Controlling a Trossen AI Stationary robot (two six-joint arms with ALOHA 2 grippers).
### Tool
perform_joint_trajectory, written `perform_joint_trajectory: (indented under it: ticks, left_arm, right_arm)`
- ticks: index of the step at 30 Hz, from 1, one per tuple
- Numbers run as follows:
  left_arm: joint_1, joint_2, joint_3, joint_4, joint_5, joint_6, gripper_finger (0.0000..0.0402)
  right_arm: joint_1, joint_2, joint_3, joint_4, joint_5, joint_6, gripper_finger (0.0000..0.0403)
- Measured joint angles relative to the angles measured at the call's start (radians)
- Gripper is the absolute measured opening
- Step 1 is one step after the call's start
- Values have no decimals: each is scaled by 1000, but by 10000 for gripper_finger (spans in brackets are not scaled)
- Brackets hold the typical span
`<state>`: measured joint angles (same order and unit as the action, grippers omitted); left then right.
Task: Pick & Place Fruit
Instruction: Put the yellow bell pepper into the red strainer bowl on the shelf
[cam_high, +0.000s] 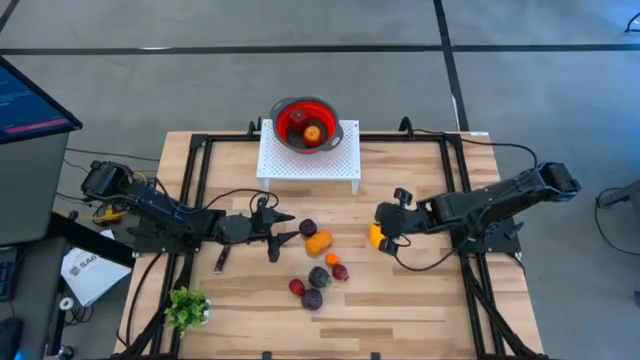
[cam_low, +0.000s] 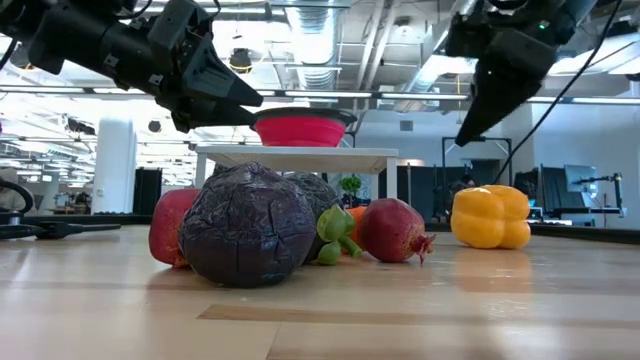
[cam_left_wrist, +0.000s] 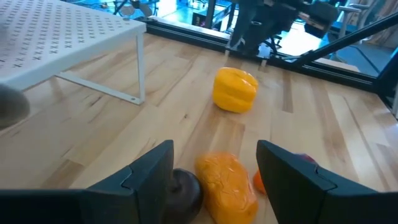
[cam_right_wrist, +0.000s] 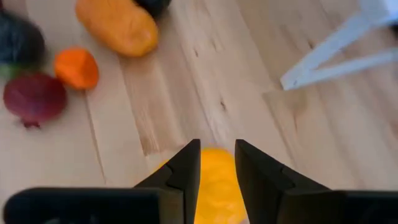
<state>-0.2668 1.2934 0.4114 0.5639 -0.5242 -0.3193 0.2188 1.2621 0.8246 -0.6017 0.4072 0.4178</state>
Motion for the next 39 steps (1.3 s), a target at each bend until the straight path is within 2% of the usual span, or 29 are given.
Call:
perform_joint_trajectory:
  ticks: [3,5,10,14,18,25,31,39]
  left_arm:
    - [0,0,0,0,0,0,222]
    - [0,0,0,-3,0,0,222]
    - [0,0,0,-3,0,0,222]
    - [0,0,0,-4,0,0,222]
    - [0,0,0,-5,1,1,222]
    - [0,0,-5,0,1,5,222]
    - [0,0,-44,1,1,-3,222]
    - [0,0,-86,17,-3,-34,222]
  right_arm:
    - [-23,2,13,-16,-52,100,109]
    - [-39,3,17,-27,-100,139,135]
    - [-80,2,19,-70,-217,234,244]
    - [-98,2,19,-120,-228,320,336]
    - [-106,2,19,-155,-227,426,390]
    - [-80,109,20,-149,-176,578,385]
    - [-66,227,20,-44,-165,625,387]
    - [-66,308,16,-52,-182,678,387]
